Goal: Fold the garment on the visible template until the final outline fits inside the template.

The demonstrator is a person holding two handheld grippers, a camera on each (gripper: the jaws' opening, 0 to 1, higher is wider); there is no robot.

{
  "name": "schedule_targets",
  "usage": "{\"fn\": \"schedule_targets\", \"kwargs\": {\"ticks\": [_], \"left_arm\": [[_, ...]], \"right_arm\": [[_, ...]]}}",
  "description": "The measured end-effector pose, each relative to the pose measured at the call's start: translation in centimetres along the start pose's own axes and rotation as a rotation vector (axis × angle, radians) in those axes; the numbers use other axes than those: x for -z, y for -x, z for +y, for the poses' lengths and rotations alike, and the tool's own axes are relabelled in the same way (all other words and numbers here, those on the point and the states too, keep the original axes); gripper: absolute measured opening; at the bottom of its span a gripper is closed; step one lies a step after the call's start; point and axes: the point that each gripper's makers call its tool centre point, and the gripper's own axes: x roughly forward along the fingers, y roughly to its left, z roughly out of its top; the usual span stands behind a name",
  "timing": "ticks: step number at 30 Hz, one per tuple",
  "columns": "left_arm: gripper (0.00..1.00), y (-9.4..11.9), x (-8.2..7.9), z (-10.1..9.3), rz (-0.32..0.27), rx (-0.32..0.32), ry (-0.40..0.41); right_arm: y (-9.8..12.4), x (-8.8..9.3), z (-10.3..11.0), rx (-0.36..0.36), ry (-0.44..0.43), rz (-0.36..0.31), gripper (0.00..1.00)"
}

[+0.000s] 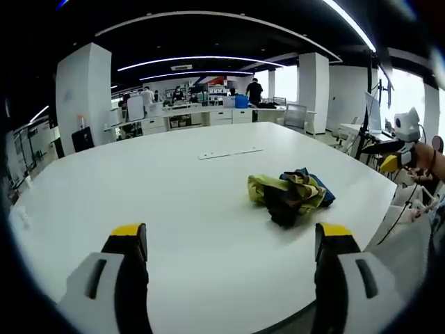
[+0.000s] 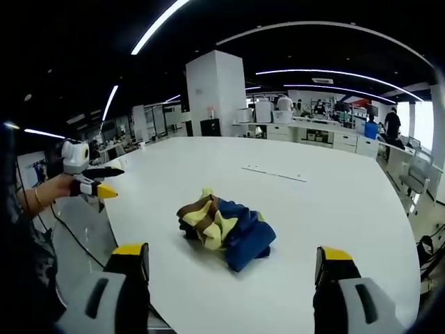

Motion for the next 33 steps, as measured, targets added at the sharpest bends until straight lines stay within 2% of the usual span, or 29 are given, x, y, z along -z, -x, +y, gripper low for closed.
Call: {"fn": "schedule_targets", "kwargs": {"ticks": [16, 33], "left_arm": [[0.96, -0.3, 0.4, -0.4, 0.007, 0.012, 0.014], [0.9, -2.2, 0.8, -1.5, 0.023, 0.063, -0.027]], "right_arm": [[-0.3, 0.3, 0.1, -0.009, -0.005, 0.001, 1.0], [-1.4, 0.2, -0.2, -0.027, 0.01, -0.007, 1.0]]}}
